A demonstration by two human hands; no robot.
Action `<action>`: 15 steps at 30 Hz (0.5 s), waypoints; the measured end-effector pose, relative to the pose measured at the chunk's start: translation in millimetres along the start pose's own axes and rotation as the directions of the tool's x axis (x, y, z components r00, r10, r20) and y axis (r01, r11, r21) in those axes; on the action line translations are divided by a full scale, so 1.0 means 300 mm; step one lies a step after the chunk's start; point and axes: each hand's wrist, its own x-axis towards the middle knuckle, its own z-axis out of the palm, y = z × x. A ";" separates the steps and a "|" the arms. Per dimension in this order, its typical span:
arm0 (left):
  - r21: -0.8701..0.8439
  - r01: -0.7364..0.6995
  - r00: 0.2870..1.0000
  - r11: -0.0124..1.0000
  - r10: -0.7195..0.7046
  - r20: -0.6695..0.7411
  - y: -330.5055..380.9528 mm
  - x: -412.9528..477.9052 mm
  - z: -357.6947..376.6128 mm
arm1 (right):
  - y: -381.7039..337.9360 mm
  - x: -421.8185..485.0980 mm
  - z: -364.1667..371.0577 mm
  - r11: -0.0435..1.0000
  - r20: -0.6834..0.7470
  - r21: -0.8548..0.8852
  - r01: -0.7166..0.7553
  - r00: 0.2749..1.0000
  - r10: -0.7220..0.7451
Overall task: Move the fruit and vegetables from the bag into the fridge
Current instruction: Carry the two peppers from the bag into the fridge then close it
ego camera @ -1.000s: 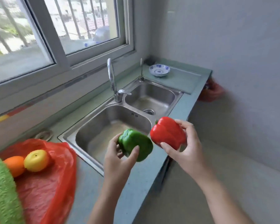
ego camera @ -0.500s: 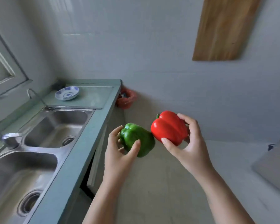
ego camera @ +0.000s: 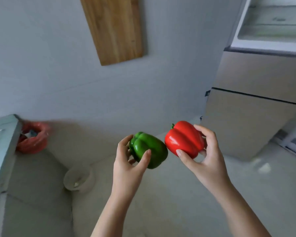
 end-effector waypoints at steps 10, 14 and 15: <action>-0.136 -0.004 0.964 0.991 0.040 0.263 -0.027 0.465 0.427 | 0.231 0.363 -0.178 0.990 -0.270 -0.073 -0.122 0.958 0.099; -0.200 -0.002 0.943 0.980 0.068 0.327 0.011 0.671 0.569 | 0.276 0.542 -0.234 0.984 -0.350 -0.103 -0.145 0.931 0.101; -0.217 -0.001 0.937 0.976 0.077 0.340 0.019 0.716 0.606 | 0.292 0.577 -0.247 0.984 -0.372 -0.109 -0.144 0.924 0.094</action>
